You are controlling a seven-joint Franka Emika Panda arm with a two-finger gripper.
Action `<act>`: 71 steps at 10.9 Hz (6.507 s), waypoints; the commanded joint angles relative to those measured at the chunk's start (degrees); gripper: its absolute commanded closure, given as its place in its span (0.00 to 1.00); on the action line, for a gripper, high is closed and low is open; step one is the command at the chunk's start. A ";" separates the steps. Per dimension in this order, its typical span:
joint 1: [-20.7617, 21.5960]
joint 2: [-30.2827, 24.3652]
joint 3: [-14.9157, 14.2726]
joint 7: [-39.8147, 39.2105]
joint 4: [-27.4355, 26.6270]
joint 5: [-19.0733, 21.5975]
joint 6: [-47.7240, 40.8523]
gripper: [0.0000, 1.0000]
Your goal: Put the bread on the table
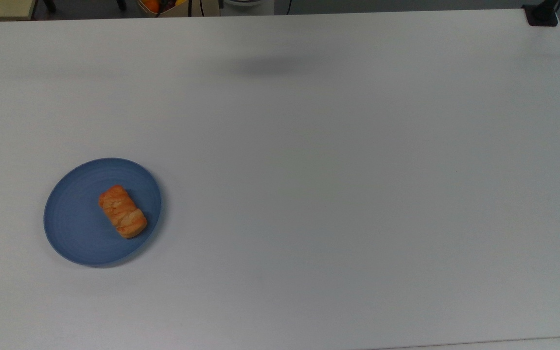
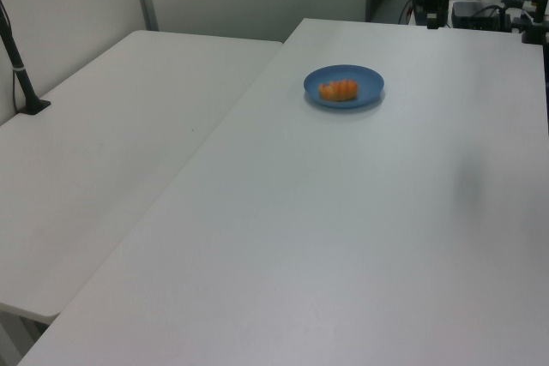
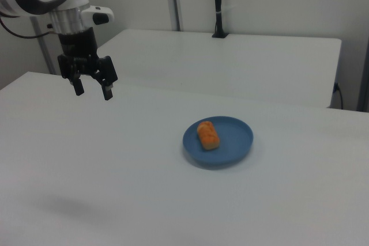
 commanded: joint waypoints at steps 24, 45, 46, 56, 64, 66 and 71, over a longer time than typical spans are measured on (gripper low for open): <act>-14.05 39.56 0.26 -27.77 14.80 12.33 51.51 0.00; -14.22 34.75 0.79 -26.37 11.28 11.45 51.11 0.73; -14.40 33.09 0.70 -26.10 11.20 11.45 49.61 0.73; -15.28 21.74 0.08 -14.34 10.67 5.40 38.01 0.73; -19.32 5.84 -4.57 -13.18 -11.81 2.92 37.72 0.72; -19.32 2.85 -6.50 -13.18 -16.73 3.01 37.81 0.72; -21.17 2.22 -7.39 -13.27 -30.70 3.80 51.12 0.72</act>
